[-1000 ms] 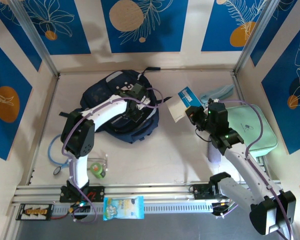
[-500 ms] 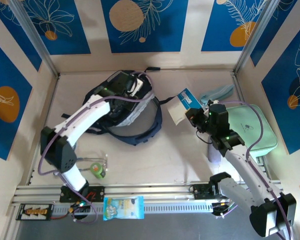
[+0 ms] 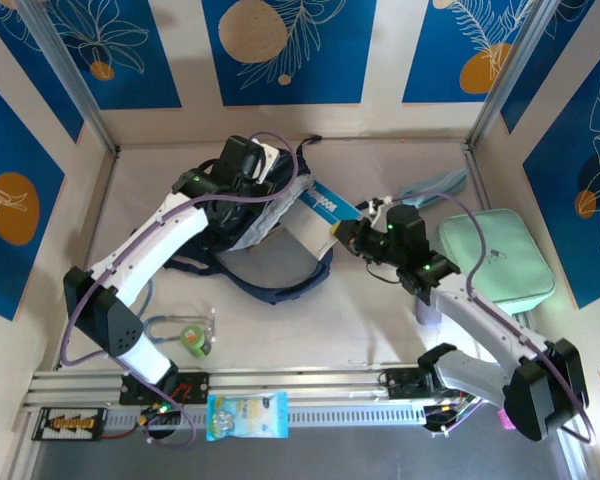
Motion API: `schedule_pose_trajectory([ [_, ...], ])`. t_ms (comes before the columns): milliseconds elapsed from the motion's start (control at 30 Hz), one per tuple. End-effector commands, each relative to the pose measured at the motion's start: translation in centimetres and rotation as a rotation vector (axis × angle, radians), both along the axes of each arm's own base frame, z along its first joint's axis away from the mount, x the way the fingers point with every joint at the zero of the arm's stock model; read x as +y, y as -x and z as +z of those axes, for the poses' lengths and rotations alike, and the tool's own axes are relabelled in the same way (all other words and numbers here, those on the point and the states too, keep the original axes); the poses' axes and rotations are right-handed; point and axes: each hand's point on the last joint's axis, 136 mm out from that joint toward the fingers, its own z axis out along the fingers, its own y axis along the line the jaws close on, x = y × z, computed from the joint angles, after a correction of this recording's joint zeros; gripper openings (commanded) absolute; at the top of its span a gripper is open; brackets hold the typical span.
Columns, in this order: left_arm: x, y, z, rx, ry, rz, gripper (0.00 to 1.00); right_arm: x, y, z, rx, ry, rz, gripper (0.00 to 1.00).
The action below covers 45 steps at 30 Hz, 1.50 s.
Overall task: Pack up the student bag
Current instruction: Place the book in the student bag.
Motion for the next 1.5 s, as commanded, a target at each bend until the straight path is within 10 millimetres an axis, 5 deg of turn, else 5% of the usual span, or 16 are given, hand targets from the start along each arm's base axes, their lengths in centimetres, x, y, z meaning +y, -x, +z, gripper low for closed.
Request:
schedule_pose_trajectory([
  [0,-1.3,-1.9,6.3,-0.146,0.171,0.030,0.00,2.2,-0.6,1.4,-0.030,-0.061,0.035,0.00],
  [333,-1.9,-2.6,6.6,-0.098,0.231,0.033,0.00,6.5,-5.8,-1.0,0.028,-0.089,-0.021,0.00],
  [600,-1.4,-2.8,6.6,-0.080,0.257,0.052,0.00,8.4,-10.4,-7.7,0.222,-0.014,-0.192,0.00],
  [867,-0.4,-3.1,7.4,-0.071,0.311,0.077,0.00,13.4,-13.1,-12.1,0.307,-0.021,-0.159,0.10],
  [1067,-0.4,-3.3,7.1,-0.037,0.363,0.087,0.00,13.8,-14.4,-11.1,0.250,-0.033,-0.129,0.37],
  [1300,-0.3,-3.5,6.5,-0.015,0.386,0.094,0.00,11.6,-11.9,-8.0,0.227,-0.045,-0.114,0.53],
  [1467,-0.7,-3.5,5.3,0.016,0.396,0.089,0.00,9.7,-9.3,-5.2,0.199,-0.055,-0.085,0.55],
])
